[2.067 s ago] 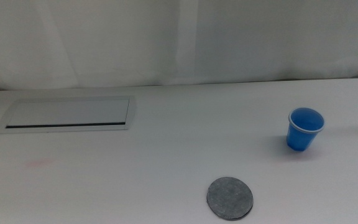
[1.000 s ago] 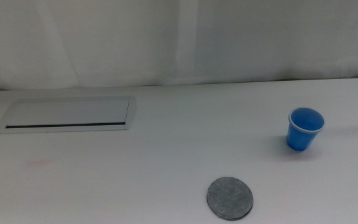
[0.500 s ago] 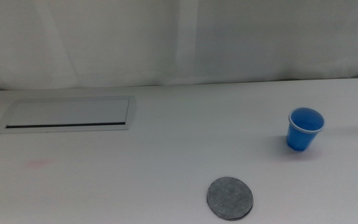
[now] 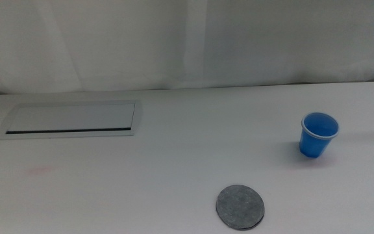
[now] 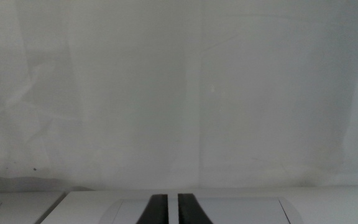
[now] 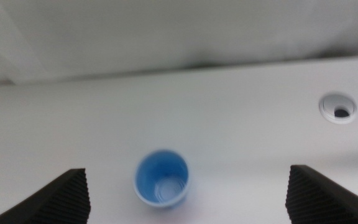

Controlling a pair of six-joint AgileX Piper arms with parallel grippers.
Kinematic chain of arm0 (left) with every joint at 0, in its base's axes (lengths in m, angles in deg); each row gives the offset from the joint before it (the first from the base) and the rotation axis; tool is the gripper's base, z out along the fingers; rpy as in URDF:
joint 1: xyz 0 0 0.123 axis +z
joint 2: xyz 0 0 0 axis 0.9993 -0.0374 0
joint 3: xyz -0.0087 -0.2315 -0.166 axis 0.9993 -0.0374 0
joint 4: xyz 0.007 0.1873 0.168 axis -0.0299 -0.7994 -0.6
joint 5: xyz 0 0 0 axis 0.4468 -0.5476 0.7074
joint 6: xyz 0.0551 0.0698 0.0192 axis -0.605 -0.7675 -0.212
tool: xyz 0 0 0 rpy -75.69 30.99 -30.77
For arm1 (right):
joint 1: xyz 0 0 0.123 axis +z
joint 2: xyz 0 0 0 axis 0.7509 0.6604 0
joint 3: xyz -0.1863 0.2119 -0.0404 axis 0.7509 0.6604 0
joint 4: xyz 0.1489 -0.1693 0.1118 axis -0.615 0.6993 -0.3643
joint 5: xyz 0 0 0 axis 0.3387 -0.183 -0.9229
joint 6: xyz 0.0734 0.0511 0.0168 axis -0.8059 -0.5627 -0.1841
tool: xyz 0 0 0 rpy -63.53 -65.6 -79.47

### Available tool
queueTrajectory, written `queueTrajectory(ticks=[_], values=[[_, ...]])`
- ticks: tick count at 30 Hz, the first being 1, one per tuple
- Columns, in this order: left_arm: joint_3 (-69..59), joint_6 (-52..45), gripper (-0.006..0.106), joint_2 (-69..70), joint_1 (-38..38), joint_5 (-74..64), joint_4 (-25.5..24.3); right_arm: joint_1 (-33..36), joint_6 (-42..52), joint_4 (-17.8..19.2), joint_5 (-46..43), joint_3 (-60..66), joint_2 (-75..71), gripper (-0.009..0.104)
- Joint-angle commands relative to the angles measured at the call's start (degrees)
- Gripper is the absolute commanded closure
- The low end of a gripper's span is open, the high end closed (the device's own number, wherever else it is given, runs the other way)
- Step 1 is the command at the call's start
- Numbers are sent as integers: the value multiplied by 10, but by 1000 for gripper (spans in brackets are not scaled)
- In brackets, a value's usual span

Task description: Place an empty cup on a cup mat.

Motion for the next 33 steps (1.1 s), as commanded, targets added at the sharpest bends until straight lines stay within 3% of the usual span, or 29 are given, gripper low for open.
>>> queueTrajectory(ticks=[1,20,33], values=[[-22,3,103,3,1,0,1,3,-11,20,39,-27,38,10],[-22,3,103,3,1,0,1,3,-4,26,67,-53,222,11],[-22,3,103,3,1,0,1,3,-4,24,21,-53,308,11]])
